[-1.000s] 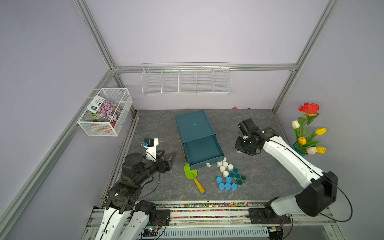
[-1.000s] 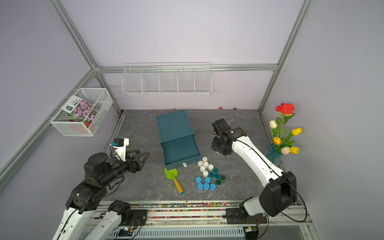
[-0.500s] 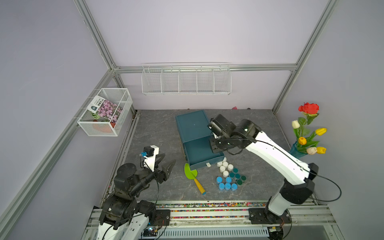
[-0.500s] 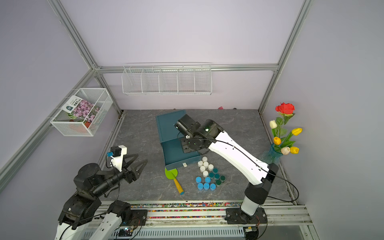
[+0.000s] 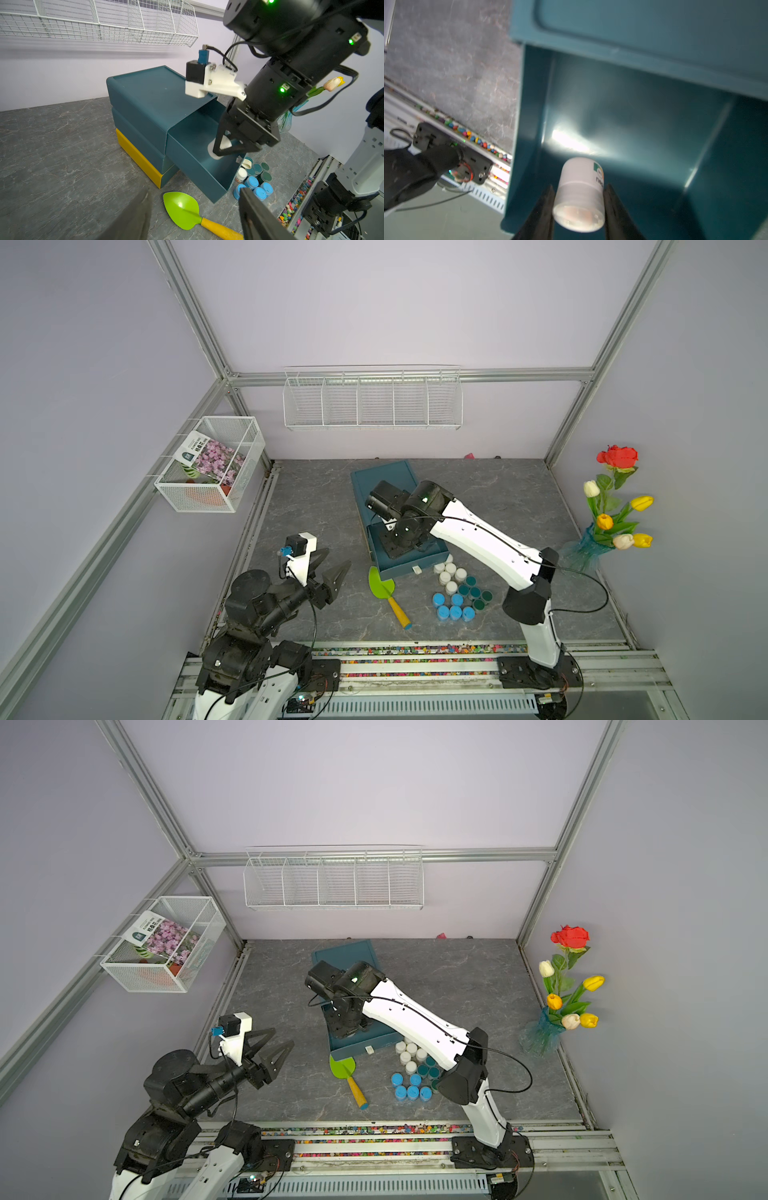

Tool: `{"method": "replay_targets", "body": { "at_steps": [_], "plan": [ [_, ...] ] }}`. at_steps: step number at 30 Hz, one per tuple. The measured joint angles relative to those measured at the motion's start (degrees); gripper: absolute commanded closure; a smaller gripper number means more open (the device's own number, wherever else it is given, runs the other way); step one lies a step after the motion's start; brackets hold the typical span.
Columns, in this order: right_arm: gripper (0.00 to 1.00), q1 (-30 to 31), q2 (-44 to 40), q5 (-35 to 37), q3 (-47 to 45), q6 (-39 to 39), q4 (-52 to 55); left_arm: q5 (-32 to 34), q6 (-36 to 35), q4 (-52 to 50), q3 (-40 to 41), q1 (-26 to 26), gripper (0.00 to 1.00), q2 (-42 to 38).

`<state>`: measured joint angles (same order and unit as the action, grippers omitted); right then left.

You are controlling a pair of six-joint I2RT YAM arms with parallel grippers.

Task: Put the paint cans in the drawer according to color
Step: Place the paint can in the drawer, then pick up the paint can at the center of the board.

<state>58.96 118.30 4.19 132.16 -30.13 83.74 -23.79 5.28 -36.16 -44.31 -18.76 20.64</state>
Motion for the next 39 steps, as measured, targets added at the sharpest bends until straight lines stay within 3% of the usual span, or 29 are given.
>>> {"method": "replay_targets", "body": {
  "at_steps": [10, 19, 27, 33, 39],
  "plan": [
    [0.79, 0.31, 2.49, -3.85, 2.03, 1.95, 1.01, 0.09, 0.31, 0.02, 0.57, 0.0, 0.31, 0.04],
    [0.43, 0.31, 4.52, -4.72, 2.05, 3.08, 0.94, 0.37, 0.7, 0.07, 0.57, 0.0, 0.3, 0.26],
    [0.44, -0.52, 3.32, -1.09, 4.04, 2.45, 0.7, 0.61, 1.51, 0.11, 0.57, 0.0, 0.3, 0.39],
    [0.44, -5.49, -10.73, 7.69, -0.72, -0.52, -2.51, 1.05, 1.99, 0.26, 0.57, 0.0, 0.3, 0.42],
    [0.43, -21.79, -32.98, 7.98, -27.47, -6.84, -9.97, 1.09, 2.29, 0.31, 0.57, 0.0, 0.3, 0.7]
  ]
}}
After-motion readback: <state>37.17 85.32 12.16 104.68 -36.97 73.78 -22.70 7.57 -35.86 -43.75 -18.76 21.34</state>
